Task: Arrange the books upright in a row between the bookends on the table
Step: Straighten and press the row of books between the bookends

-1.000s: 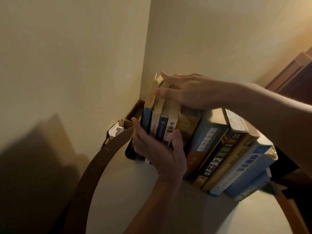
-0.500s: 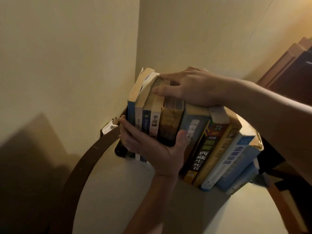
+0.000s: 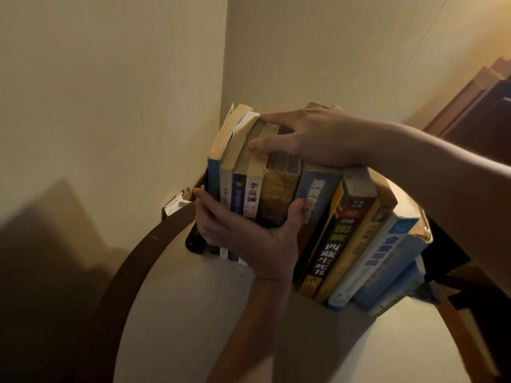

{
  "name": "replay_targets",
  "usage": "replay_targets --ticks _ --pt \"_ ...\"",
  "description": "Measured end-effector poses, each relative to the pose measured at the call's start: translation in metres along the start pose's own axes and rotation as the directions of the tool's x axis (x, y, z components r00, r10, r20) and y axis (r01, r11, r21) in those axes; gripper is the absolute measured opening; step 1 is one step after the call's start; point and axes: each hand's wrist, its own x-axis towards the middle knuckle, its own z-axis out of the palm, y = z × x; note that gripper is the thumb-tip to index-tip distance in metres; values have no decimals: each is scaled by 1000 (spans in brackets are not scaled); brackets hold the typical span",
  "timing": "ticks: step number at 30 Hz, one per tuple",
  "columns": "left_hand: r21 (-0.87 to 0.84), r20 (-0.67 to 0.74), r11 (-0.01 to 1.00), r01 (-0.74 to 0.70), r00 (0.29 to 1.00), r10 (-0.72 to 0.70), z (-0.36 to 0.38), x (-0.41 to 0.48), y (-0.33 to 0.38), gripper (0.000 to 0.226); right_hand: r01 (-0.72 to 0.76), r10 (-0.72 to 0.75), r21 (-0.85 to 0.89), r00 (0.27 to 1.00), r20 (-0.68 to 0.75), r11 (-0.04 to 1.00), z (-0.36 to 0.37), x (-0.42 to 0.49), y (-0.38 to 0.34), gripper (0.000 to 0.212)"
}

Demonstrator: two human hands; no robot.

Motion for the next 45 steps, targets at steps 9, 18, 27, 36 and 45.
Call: replay_targets --ticks 9,18,27,36,45 --pt "172 -15 985 -25 999 28 7 2 0 123 -3 3 -48 1000 7 999 2 3 1 93" --pt "202 -35 979 -39 998 47 9 3 -2 116 5 -5 -41 1000 14 999 4 9 2 118" --pt "107 36 994 -16 999 13 0 5 3 112 -49 49 42 999 14 998 0 13 -15 103" --pt "100 106 995 -29 994 18 -5 9 1 105 -54 54 -19 998 16 998 1 10 -25 93" --pt "-102 251 974 -202 942 221 -55 66 28 99 -37 95 242 967 -235 970 19 -99 -9 80"
